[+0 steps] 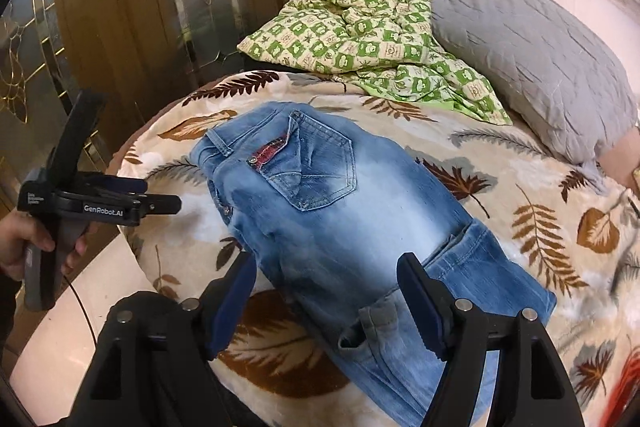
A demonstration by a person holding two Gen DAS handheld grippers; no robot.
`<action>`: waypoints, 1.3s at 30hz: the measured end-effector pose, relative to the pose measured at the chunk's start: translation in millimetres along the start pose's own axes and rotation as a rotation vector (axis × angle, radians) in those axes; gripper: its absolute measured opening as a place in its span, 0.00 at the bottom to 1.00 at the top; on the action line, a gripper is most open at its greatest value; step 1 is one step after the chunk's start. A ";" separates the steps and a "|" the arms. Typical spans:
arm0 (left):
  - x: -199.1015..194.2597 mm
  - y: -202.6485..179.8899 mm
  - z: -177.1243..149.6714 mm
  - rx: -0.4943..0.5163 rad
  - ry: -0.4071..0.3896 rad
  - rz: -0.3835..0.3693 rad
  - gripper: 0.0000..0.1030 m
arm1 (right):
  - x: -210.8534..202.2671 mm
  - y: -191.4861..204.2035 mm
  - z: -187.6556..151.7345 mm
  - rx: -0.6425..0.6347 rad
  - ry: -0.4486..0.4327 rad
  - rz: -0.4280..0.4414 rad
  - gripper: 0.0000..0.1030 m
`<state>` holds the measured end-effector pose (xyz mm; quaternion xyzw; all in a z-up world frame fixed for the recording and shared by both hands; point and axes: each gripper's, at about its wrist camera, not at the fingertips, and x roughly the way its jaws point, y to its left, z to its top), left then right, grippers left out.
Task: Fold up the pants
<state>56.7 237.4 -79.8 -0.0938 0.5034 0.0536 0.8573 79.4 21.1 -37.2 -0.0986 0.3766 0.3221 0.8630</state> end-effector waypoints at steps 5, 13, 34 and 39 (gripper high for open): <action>3.4 -16.4 6.0 0.058 0.001 -0.012 0.89 | 4.8 -15.4 -4.7 0.045 0.028 -0.020 0.74; 2.9 -103.1 6.5 0.278 -0.006 -0.117 0.89 | -9.0 -68.2 -27.6 0.152 0.048 -0.087 0.74; 56.7 -233.1 14.6 0.328 0.196 -0.227 0.89 | -29.3 -111.3 -94.6 0.114 0.120 -0.002 0.74; 79.1 -233.5 4.6 0.293 0.297 -0.306 0.76 | -11.2 -92.7 -100.5 0.044 0.183 0.017 0.71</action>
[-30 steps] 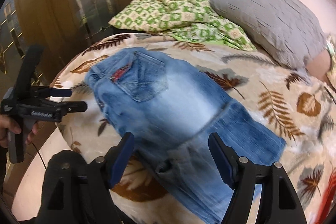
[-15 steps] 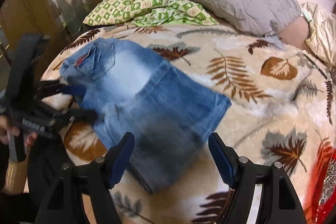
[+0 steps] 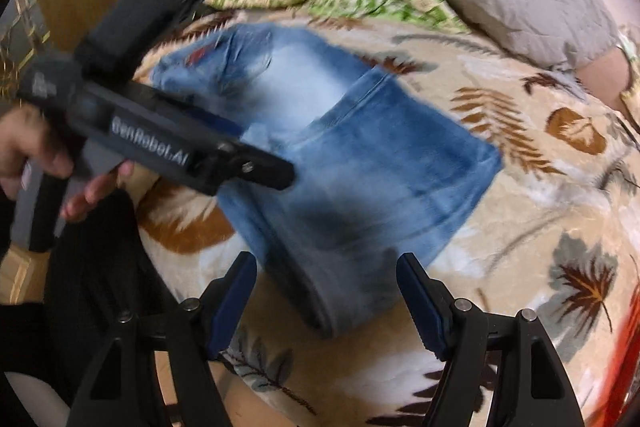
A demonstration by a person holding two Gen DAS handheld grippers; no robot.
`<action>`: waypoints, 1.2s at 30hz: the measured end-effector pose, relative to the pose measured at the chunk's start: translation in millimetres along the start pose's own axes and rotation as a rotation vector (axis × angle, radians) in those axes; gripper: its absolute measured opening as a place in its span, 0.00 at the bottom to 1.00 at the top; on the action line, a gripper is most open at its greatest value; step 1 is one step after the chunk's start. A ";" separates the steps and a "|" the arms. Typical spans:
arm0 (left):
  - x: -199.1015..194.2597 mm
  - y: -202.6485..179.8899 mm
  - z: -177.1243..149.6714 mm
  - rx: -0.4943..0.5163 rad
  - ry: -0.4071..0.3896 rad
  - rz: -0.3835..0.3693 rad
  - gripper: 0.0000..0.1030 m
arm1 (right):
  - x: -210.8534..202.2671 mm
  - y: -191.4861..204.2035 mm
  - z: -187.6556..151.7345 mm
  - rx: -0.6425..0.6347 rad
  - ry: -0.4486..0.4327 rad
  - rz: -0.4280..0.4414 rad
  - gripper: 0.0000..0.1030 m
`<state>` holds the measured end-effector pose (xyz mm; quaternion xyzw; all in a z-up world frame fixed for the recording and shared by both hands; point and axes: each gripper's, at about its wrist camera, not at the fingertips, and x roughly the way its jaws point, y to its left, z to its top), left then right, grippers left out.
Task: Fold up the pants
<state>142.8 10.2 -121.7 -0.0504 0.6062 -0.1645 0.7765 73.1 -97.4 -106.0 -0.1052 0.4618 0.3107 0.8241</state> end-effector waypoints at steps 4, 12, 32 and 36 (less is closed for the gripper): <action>1.3 -5.8 -3.6 0.039 -0.013 0.026 0.32 | 21.4 -5.0 -1.3 0.028 0.032 -0.027 0.40; -52.9 -14.0 1.3 0.095 -0.145 -0.042 0.23 | -3.7 0.3 3.5 0.060 -0.058 -0.023 0.20; -29.4 31.6 -13.8 0.033 -0.098 0.098 0.70 | 29.1 28.3 24.7 0.033 -0.023 0.033 0.71; -71.6 22.0 -6.9 0.046 -0.260 0.152 0.84 | -0.6 12.4 16.7 0.100 -0.079 0.086 0.71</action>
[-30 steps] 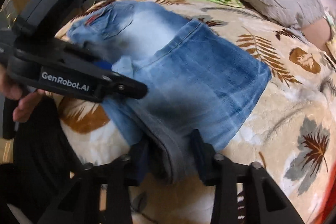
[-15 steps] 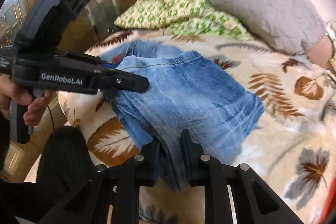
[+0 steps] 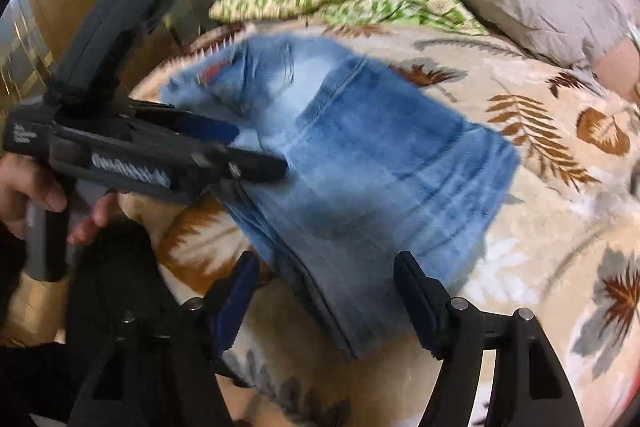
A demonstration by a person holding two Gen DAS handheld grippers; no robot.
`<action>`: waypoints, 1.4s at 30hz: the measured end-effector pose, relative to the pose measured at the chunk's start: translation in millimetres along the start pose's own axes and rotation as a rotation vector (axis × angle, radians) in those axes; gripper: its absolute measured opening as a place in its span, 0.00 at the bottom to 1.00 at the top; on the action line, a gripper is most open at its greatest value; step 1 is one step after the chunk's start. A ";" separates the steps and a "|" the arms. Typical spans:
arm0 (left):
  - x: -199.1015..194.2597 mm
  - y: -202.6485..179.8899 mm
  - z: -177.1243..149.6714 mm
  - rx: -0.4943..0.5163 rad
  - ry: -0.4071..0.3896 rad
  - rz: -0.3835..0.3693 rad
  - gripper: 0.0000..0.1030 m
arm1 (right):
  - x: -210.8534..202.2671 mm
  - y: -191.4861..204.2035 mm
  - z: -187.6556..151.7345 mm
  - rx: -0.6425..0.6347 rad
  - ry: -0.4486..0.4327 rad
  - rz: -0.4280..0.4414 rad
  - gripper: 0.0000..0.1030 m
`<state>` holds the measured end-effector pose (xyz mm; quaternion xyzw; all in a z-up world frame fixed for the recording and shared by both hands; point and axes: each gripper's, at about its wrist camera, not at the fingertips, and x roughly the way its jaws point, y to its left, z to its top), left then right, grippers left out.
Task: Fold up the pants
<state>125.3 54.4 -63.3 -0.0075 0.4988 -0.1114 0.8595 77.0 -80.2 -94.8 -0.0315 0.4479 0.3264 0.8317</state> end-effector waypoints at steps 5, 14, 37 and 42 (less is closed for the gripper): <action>1.7 -10.1 41.3 0.071 -0.034 0.040 0.85 | -24.0 -41.6 11.5 0.085 -0.094 -0.043 0.73; 88.4 -14.1 70.5 0.129 0.086 0.098 0.30 | 34.0 -97.4 51.6 0.219 -0.031 -0.150 0.37; 83.0 -7.2 54.7 0.115 0.053 0.136 1.00 | 38.9 -120.4 40.1 0.297 -0.005 -0.233 0.77; 27.3 30.1 34.8 0.008 -0.022 0.149 1.00 | 12.2 -87.7 51.3 0.179 -0.062 -0.286 0.78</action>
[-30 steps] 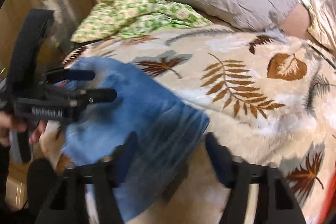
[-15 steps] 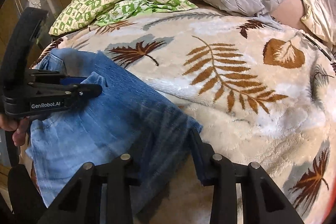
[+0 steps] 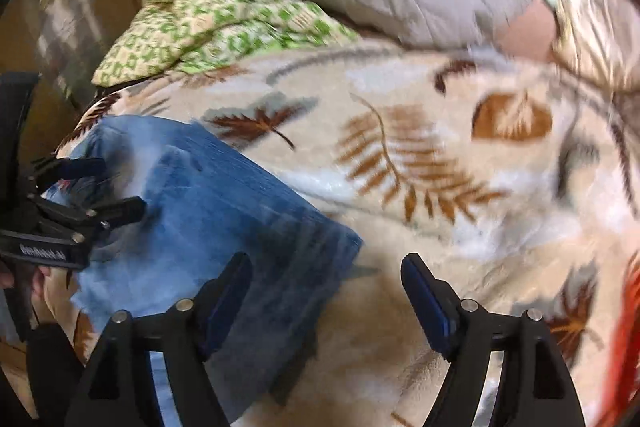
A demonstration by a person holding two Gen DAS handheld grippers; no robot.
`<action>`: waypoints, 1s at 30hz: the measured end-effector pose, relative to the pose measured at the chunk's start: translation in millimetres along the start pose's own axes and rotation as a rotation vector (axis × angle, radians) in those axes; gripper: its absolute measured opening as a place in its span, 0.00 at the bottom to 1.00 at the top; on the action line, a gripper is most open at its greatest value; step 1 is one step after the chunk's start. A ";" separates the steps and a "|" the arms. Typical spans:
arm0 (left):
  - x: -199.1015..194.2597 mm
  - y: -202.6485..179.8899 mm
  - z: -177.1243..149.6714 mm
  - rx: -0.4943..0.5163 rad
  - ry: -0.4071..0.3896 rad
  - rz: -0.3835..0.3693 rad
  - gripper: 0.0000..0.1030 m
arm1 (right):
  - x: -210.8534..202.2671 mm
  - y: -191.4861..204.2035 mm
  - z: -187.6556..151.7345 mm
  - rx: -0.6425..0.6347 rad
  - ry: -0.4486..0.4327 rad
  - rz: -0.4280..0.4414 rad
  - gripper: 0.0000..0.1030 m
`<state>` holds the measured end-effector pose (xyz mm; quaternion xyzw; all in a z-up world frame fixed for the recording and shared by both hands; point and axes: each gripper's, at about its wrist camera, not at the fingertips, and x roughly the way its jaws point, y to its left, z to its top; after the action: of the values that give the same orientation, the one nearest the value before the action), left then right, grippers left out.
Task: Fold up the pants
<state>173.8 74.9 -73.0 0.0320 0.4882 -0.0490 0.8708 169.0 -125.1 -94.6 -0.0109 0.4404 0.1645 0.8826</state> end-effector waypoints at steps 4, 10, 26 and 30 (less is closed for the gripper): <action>-36.7 39.2 -23.4 -0.086 -0.040 0.053 1.00 | -28.4 33.0 15.8 -0.076 -0.046 0.043 0.78; -69.4 107.2 -77.4 -0.245 -0.042 0.143 1.00 | -46.3 102.7 45.9 -0.205 -0.039 0.160 0.78; -37.7 199.5 -89.2 -0.411 0.008 0.224 1.00 | 6.8 244.0 84.7 -0.502 0.077 0.212 0.78; -29.1 195.1 -90.2 -0.372 0.026 0.198 1.00 | 25.2 265.5 103.2 -0.522 0.100 0.225 0.78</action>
<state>104.9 279.6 -93.7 -0.0809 0.4945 0.1280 0.8559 183.3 150.0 -17.8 -0.1967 0.4246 0.3684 0.8033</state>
